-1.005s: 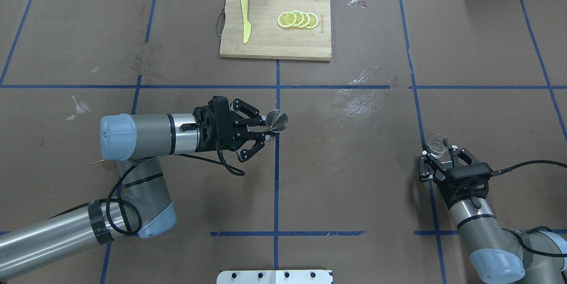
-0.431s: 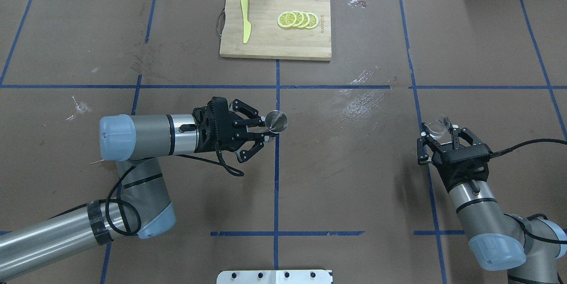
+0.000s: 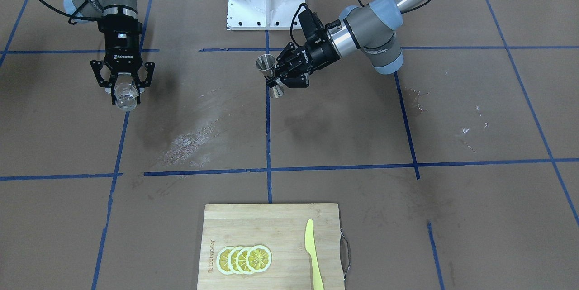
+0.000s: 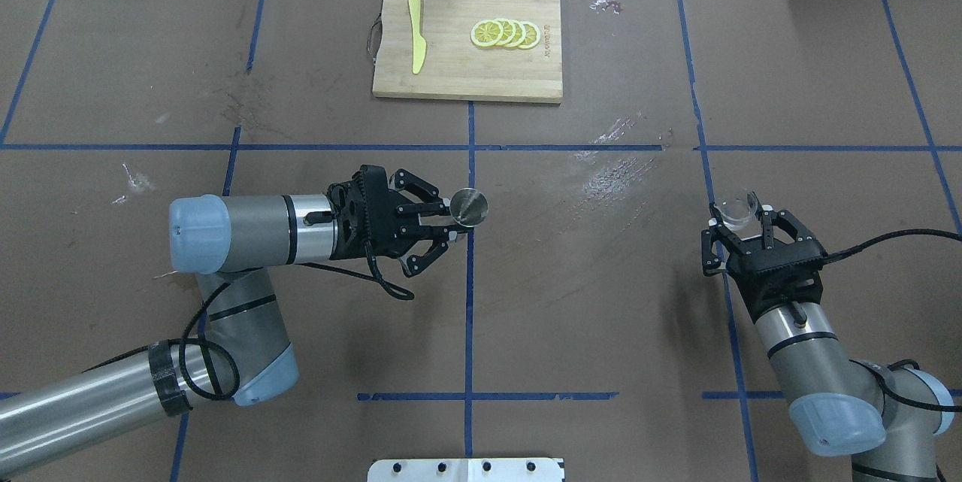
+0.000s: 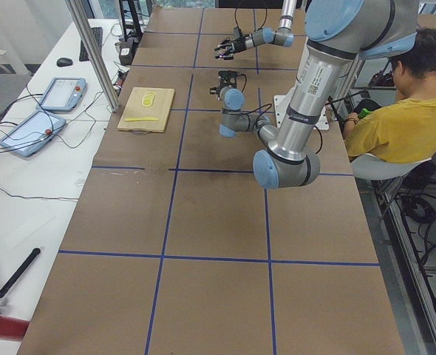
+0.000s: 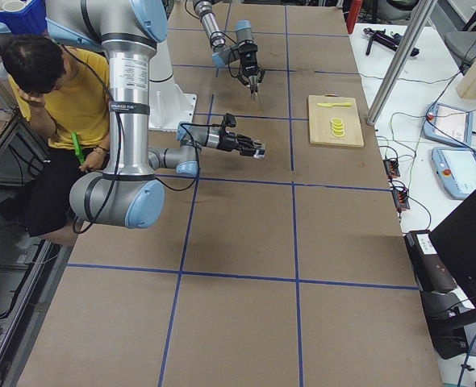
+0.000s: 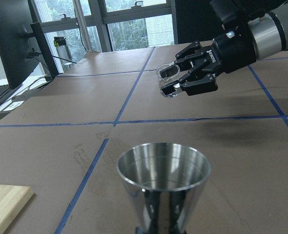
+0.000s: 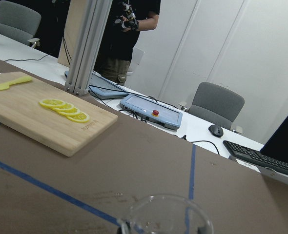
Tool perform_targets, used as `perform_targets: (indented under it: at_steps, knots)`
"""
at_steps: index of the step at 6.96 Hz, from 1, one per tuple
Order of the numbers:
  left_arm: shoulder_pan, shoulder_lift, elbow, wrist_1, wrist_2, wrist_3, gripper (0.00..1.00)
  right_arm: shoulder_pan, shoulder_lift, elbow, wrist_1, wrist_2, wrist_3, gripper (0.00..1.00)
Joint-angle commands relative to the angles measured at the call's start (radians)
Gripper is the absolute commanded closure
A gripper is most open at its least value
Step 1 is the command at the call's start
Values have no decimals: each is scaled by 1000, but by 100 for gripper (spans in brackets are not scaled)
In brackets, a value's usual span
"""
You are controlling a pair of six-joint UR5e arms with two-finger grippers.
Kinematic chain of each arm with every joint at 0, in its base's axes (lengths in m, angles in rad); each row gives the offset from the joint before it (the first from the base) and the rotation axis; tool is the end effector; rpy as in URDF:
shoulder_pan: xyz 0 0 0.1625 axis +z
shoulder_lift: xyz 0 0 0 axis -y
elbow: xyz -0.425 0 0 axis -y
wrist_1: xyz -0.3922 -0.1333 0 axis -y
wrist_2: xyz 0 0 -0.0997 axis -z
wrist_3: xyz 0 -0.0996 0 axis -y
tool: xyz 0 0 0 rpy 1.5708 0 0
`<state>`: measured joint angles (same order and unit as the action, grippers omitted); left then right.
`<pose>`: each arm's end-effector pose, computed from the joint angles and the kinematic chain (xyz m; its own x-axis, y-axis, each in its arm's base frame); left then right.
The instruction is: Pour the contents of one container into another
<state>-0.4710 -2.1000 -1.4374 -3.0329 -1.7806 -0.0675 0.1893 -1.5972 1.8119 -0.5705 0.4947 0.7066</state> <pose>0.5207 -0.3915 0.2549 0.2482 0.9687 -0.0058 0.2697 -0.0633 0.9609 -0.4014 -0.3019 0.4268 0.9063 -0.1940 0.3754 -0.3239 0.2518 0.9120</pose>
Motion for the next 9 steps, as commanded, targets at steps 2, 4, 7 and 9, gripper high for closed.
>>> perform_targets:
  at_steps: [2,4,7,9]
  knots:
    - [2,0,2,8,3,0,100,10,113,41,-9,7,-148,100]
    - [2,-3,5,8,22,0,100,7,216,43,-87,8,-150,100]
    - [8,-8,6,28,41,-134,100,2,316,43,-201,7,-148,100]
    - [23,-9,6,28,44,-135,100,-1,389,50,-327,5,-150,100]
